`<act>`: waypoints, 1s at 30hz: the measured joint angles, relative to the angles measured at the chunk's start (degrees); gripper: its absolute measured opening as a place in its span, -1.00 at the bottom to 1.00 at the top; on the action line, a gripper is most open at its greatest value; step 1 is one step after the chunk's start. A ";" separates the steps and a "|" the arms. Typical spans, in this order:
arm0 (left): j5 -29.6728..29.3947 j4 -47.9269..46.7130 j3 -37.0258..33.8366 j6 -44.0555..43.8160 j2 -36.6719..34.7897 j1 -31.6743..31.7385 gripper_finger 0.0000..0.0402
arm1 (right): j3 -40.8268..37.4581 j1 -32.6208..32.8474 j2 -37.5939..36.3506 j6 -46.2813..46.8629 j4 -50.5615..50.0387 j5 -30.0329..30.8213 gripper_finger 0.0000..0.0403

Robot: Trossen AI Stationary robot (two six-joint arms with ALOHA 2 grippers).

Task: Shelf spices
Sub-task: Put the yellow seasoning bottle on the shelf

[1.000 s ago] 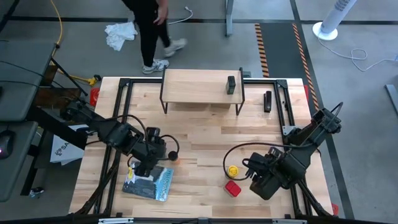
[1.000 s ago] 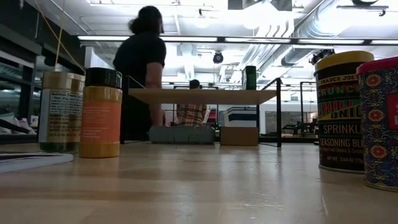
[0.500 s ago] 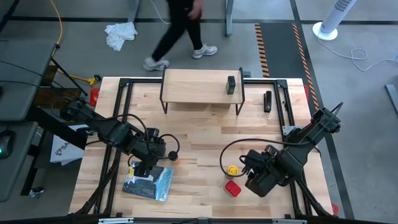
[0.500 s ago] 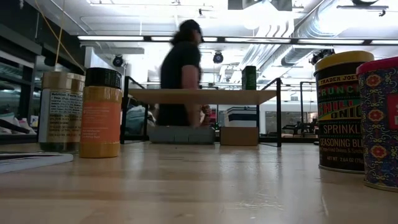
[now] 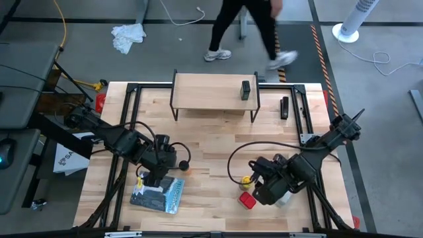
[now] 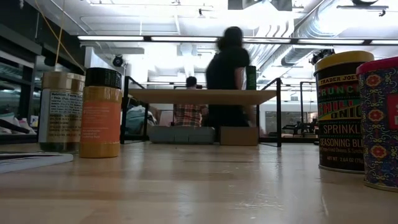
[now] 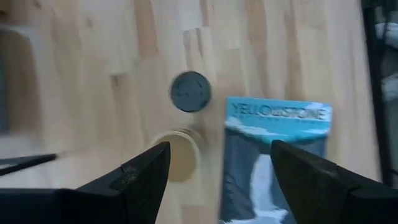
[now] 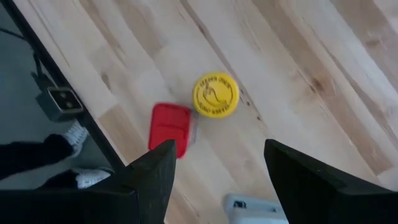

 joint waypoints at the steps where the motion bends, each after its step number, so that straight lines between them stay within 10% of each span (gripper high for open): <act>1: -1.19 0.03 0.00 1.00 0.01 -0.39 0.36 | 0.00 -0.30 0.00 -0.01 0.42 0.27 0.20; 15: -6.01 0.38 -0.02 13.59 -0.02 -0.10 0.36 | 0.00 -4.31 2.85 -2.36 4.53 11.69 0.20; 30: -1.19 -6.35 -2.94 15.56 -1.71 2.73 0.36 | 0.00 -6.16 7.35 2.76 13.12 9.88 0.20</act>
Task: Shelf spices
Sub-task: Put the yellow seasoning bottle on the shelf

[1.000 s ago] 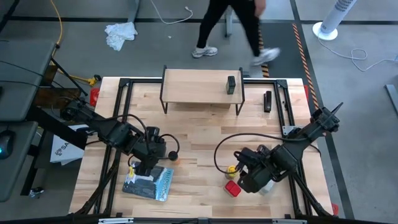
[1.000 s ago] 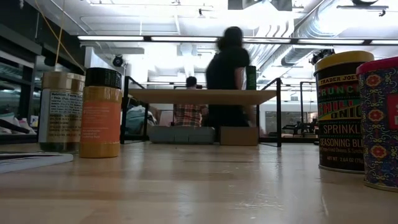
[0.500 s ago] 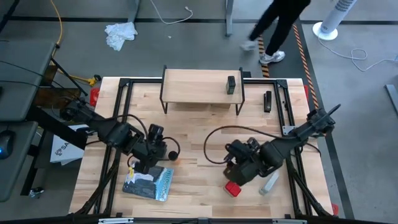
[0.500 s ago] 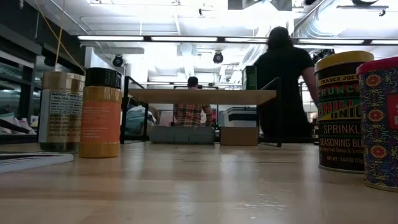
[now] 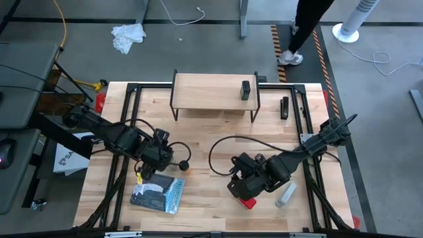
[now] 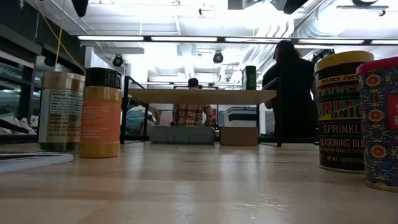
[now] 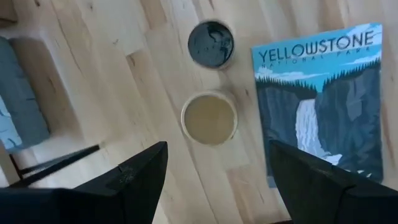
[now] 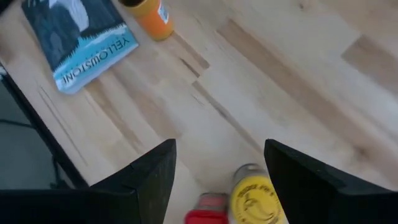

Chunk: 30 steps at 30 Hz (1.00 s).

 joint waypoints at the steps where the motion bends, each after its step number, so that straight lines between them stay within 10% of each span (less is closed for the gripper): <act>1: -0.02 0.29 -1.16 -0.76 -0.91 -0.01 0.36 | 0.00 0.02 0.01 1.84 0.00 -0.03 0.20; 14: -5.54 12.38 -18.62 -9.98 -26.64 -5.17 0.36 | 0.00 0.34 0.01 6.89 8.66 -2.99 0.20; 30: -8.86 22.98 -19.35 -9.50 -30.65 -6.67 0.36 | 0.02 0.19 0.01 8.38 16.33 -7.14 0.20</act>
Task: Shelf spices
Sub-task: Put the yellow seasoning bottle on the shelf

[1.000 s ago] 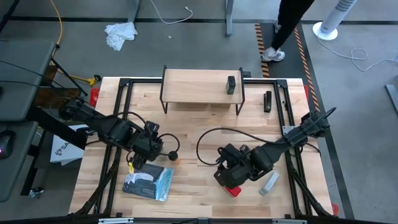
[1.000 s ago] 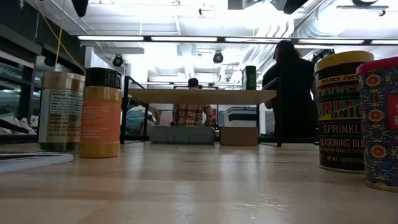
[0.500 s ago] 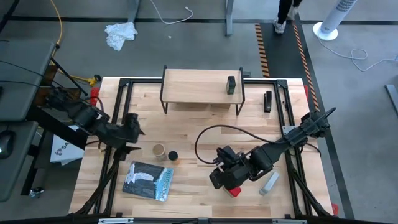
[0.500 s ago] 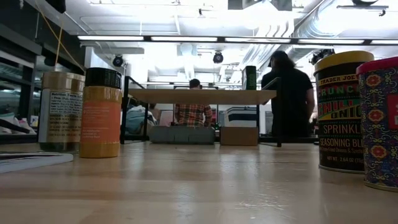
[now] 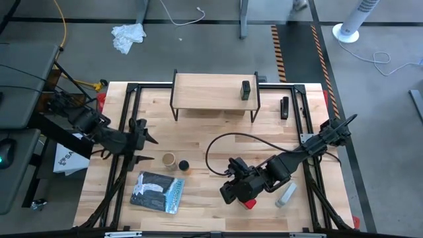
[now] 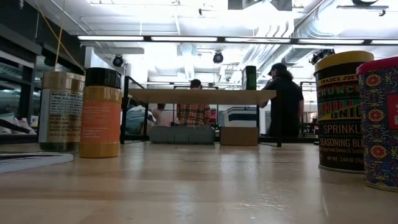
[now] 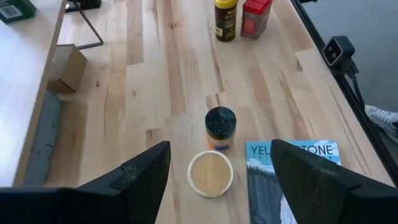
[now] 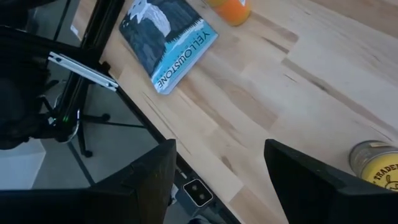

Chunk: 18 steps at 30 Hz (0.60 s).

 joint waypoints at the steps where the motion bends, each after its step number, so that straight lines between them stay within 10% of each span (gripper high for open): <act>1: -0.02 -0.01 0.00 -0.29 0.18 -0.20 0.36 | 0.00 0.00 0.00 0.06 0.09 0.00 0.20; 18: -3.55 -0.08 0.00 -1.68 1.38 -2.44 0.36 | 0.02 -1.09 -0.02 9.22 -24.94 -13.17 0.18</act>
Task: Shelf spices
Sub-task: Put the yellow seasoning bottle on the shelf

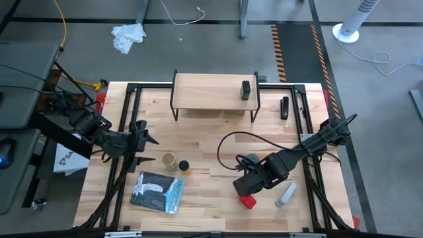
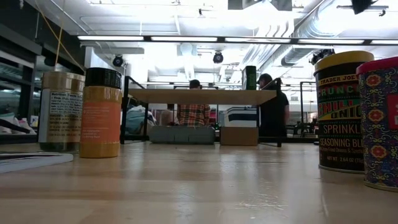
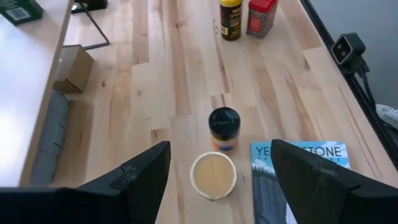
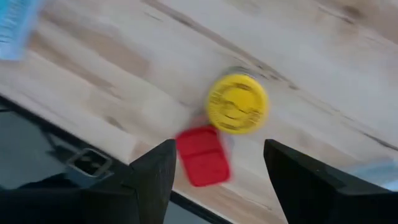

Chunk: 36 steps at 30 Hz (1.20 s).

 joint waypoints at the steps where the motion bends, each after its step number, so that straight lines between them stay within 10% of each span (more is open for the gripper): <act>1: -0.36 0.00 0.00 -0.17 0.00 0.00 0.36 | 0.00 0.00 0.00 0.49 -0.94 -0.07 0.18; 36: -6.24 0.05 0.00 -6.27 0.00 0.05 0.36 | 0.08 0.63 10.34 32.59 -1.04 6.12 0.18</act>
